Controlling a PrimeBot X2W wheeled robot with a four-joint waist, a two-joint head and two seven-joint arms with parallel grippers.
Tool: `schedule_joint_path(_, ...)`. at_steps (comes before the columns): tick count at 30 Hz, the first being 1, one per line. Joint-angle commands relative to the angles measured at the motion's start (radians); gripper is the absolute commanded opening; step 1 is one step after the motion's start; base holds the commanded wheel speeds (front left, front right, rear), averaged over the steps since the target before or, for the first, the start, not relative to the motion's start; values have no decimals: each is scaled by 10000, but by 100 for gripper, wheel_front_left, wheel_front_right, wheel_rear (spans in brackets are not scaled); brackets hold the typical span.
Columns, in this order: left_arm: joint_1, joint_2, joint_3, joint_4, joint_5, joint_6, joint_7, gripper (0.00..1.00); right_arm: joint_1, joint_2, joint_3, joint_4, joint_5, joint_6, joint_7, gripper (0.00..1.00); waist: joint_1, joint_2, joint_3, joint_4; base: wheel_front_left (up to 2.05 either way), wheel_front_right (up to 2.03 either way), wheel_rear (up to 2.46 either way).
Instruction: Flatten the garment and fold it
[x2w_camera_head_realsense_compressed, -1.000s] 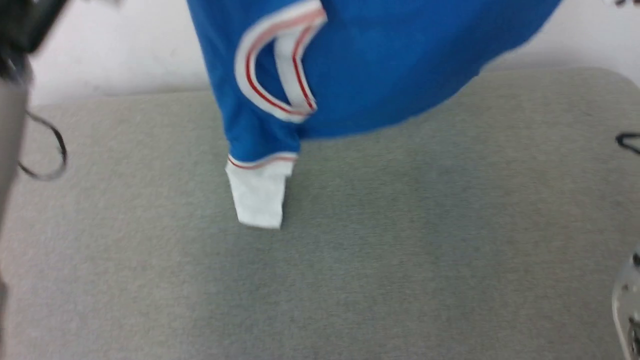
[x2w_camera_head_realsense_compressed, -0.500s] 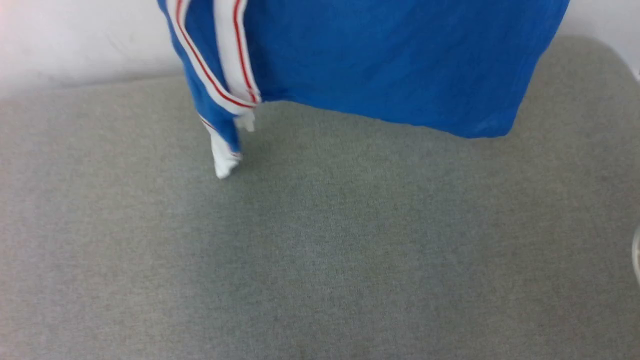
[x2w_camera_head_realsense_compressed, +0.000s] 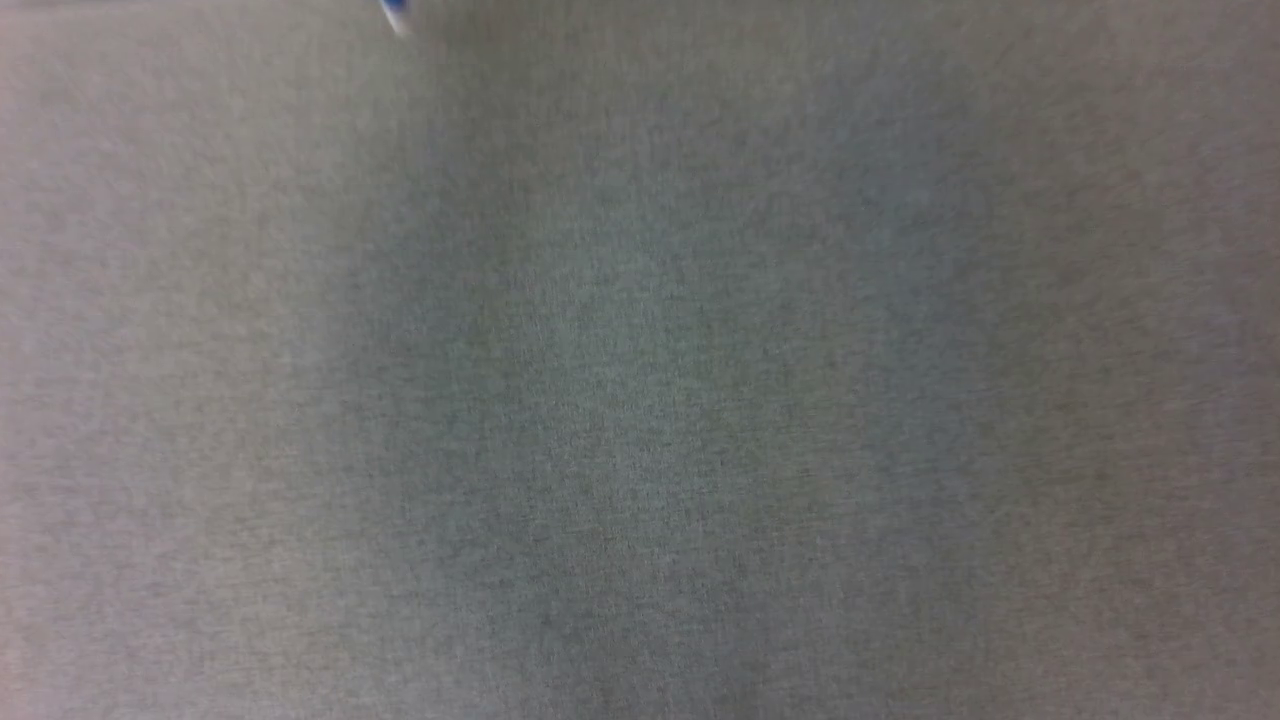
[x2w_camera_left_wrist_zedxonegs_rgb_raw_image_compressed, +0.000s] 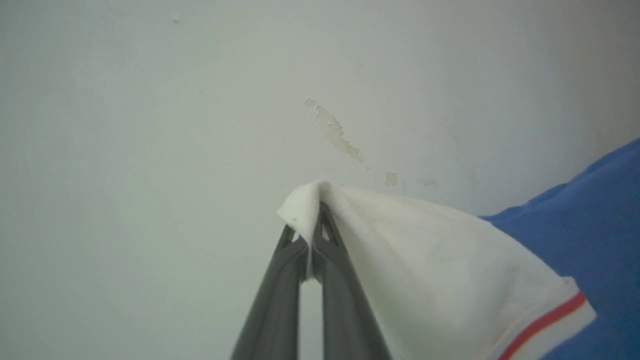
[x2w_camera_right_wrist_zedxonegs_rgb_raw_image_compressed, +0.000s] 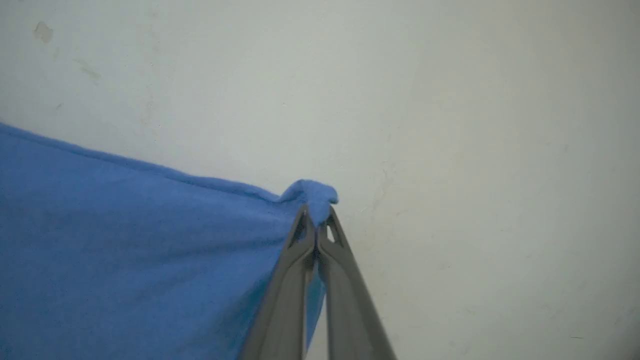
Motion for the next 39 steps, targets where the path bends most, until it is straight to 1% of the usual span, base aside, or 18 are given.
schedule_joint_path(1,-271,-135,72,206,54,131,-209,0,-258,-9,68,214,-134,-9,-183,0,-3,0,1087,100,0,0,0)
schedule_joint_path(5,-447,-228,63,383,37,95,-488,0,-455,-20,176,431,-206,-9,-414,0,-3,0,1425,53,0,0,0)
schedule_joint_path(11,-684,-230,32,247,-92,-93,-1161,0,-834,-293,466,445,-345,-9,-905,0,-3,0,2619,100,0,0,0)
schedule_joint_path(14,-397,-124,-161,143,-141,-204,-1552,0,-755,-435,601,489,-358,-9,-1306,0,-3,0,3051,142,0,0,0)
schedule_joint_path(18,100,-43,-157,-125,-526,-274,-2004,0,-568,-692,920,537,-317,-9,-1692,0,-3,0,3435,213,0,0,0)
schedule_joint_path(21,533,116,-248,-507,-831,-324,-2150,0,-406,-900,1263,412,-49,-9,-1908,0,-3,0,3614,314,0,0,0)
schedule_joint_path(24,1132,327,-412,-1037,-1254,-360,-2121,0,16,-1066,1647,158,454,-9,-2081,0,-3,0,3554,429,0,0,0)
schedule_joint_path(28,2158,650,-441,-2068,-2004,-375,-1911,0,924,-1428,2094,-572,1331,-9,-2127,0,-3,0,3336,612,0,0,0)
schedule_joint_path(31,3189,909,-286,-2994,-2573,-182,-1808,0,1999,-1715,2170,-1392,1980,-9,-2089,0,-3,0,3061,704,0,0,0)
schedule_joint_path(34,4566,1306,-270,-4106,-2969,182,-1664,0,3399,-1964,1999,-2253,2559,-9,-2014,0,-3,0,2675,723,0,0,0)
schedule_joint_path(36,5607,1693,-391,-4938,-2986,514,-1556,0,4503,-2088,1778,-2914,2886,-9,-1933,0,-3,0,2422,729,0,0,0)
schedule_joint_path(39,7354,2057,-586,-6077,-3177,1176,-1509,0,6351,-2063,1269,-3918,3196,-9,-1861,0,-3,0,1953,723,0,0,0)
